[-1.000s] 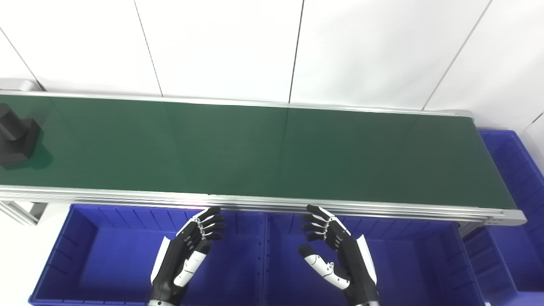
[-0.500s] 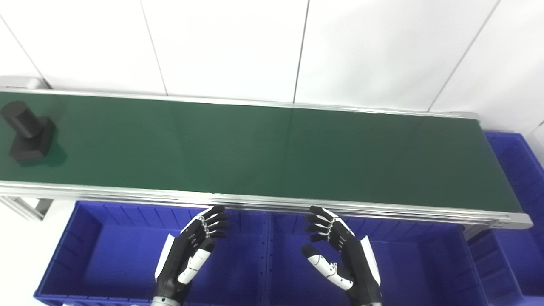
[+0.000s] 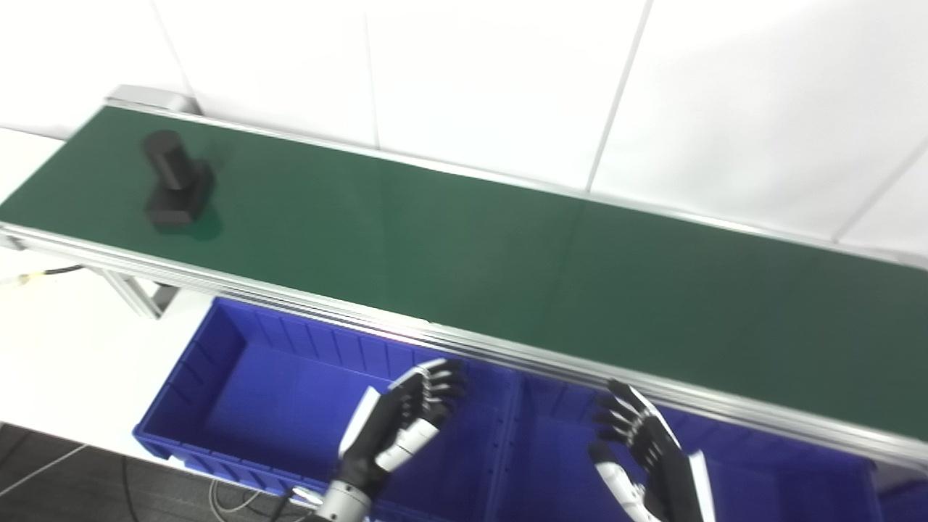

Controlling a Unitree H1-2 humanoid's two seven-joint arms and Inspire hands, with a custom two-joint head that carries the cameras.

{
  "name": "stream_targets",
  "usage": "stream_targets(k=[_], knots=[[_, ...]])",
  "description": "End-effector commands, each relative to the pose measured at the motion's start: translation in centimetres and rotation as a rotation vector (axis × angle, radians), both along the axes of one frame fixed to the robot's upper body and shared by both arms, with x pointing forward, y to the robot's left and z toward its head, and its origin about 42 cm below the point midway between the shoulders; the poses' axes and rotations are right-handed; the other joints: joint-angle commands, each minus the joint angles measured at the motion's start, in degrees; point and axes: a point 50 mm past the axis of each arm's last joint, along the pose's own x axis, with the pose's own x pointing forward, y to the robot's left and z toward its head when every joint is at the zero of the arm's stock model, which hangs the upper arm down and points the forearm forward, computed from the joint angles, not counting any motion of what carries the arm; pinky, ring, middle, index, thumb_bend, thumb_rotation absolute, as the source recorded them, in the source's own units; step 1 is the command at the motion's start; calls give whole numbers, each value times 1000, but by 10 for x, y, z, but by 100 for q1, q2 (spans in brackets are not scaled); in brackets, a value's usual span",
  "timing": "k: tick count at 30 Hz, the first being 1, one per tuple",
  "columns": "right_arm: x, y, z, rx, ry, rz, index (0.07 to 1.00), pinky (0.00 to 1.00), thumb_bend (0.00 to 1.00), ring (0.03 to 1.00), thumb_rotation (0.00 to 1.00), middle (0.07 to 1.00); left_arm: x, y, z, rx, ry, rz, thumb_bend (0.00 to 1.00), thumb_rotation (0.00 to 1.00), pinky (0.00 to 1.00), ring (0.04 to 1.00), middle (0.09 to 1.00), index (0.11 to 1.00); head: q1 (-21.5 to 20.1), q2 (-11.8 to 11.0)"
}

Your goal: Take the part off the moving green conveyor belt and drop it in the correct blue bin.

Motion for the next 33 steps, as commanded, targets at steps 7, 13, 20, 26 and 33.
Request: stream_targets(k=[7,13,20,26,33], knots=[[12,-10,6,2,-78,-22,846,604,401,695,407,755,17,-14,2,0,-53,6,789,745,636,703,744,773,254,-290],[15,-17,4,1,-72,-30,846,609,384,695,378,753,21,-22,-3,10,-44,9,754,722,629,695,739,767,383,-446],[19,-22,2,-12,-66,-32,839,614,360,695,362,757,26,-28,-6,20,-40,5,743,702,612,681,733,766,452,-592],[20,-25,1,-9,-65,-41,830,607,376,687,368,748,27,-32,-8,13,-33,7,732,649,602,669,722,753,541,-643],[17,-29,9,-40,-94,-39,840,600,347,686,334,758,28,-35,-7,6,-32,10,740,646,596,665,716,751,502,-651]])
